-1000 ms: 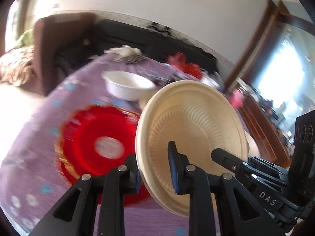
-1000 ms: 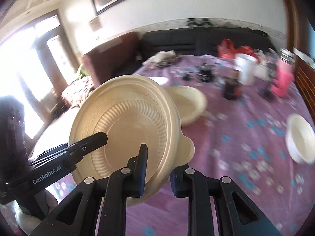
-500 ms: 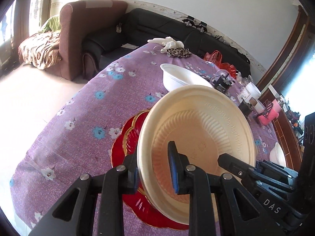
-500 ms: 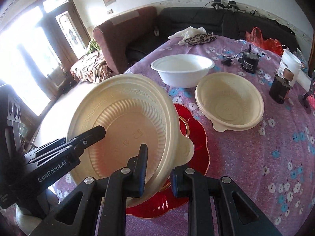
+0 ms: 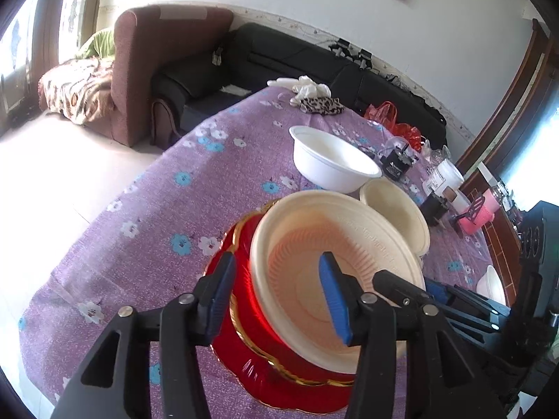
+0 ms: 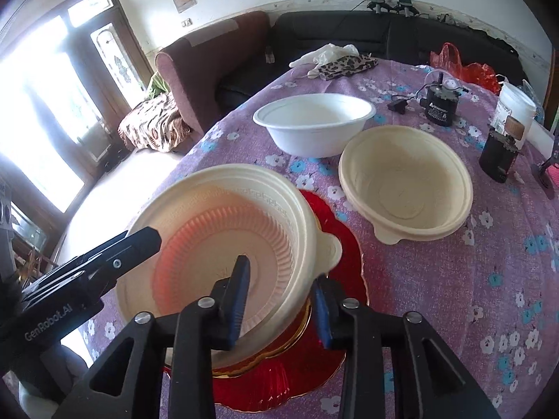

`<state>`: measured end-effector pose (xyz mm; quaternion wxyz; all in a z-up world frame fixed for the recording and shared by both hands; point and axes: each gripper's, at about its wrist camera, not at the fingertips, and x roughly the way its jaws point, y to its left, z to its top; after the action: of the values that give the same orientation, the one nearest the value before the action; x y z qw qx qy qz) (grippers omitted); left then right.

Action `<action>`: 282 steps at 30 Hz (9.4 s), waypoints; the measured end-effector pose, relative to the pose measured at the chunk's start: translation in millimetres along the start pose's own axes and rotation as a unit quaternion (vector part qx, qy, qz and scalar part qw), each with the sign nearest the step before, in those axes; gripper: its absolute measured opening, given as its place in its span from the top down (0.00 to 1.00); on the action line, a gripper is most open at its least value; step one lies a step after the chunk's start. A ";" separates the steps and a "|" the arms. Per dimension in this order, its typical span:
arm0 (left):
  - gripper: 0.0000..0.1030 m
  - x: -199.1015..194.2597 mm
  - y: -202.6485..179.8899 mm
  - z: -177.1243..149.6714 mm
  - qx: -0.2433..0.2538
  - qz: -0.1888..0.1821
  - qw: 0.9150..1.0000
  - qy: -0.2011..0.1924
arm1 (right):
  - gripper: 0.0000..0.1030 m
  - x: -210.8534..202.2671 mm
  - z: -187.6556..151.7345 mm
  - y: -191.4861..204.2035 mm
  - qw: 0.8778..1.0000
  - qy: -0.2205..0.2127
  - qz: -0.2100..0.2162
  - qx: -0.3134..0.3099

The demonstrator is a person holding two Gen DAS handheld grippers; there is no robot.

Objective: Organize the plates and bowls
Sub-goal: 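Lower the beige bowl onto the white plate stack and open the right tool, then move the right tool to the second beige pulp bowl, then grasp the rim of the second beige bowl with the right tool, then carry the beige bowl onto the stacked bowls and open the right tool, then move the right tool to the large white bowl, then grasp the white bowl rim with the right tool and lift it, then carry the white bowl onto the beige bowl stack and open the right tool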

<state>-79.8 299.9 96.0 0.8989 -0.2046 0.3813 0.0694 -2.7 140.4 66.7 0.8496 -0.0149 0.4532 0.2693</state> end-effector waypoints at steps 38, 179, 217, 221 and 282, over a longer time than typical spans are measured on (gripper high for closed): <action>0.20 -42.8 -89.9 -53.7 0.077 -0.074 0.993 -0.045 | 0.40 -2.1 13.9 -188.4 0.974 -0.018 -0.008 0.227; 0.18 -48.2 -143.6 -91.3 0.182 -0.087 0.979 -0.007 | 0.43 -130.1 -120.5 -211.8 0.973 -0.066 -0.073 0.211; 0.19 10.5 -181.4 -159.5 0.260 -0.133 0.949 0.115 | 0.35 -220.8 -184.3 -415.7 0.871 -0.152 -0.198 0.422; 0.19 8.9 -187.7 -158.2 0.267 -0.127 0.949 0.112 | 0.35 -203.9 -168.3 -430.1 0.874 -0.138 -0.192 0.424; 0.88 145.2 -418.5 -112.1 0.242 -0.144 0.943 0.176 | 0.88 -166.4 -134.7 -396.4 0.935 -0.166 -0.094 0.300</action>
<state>65.7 -131.3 54.0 0.8403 -0.0421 0.5052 -0.1920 7.5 -308.5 30.1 0.8990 0.2433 0.3621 0.0388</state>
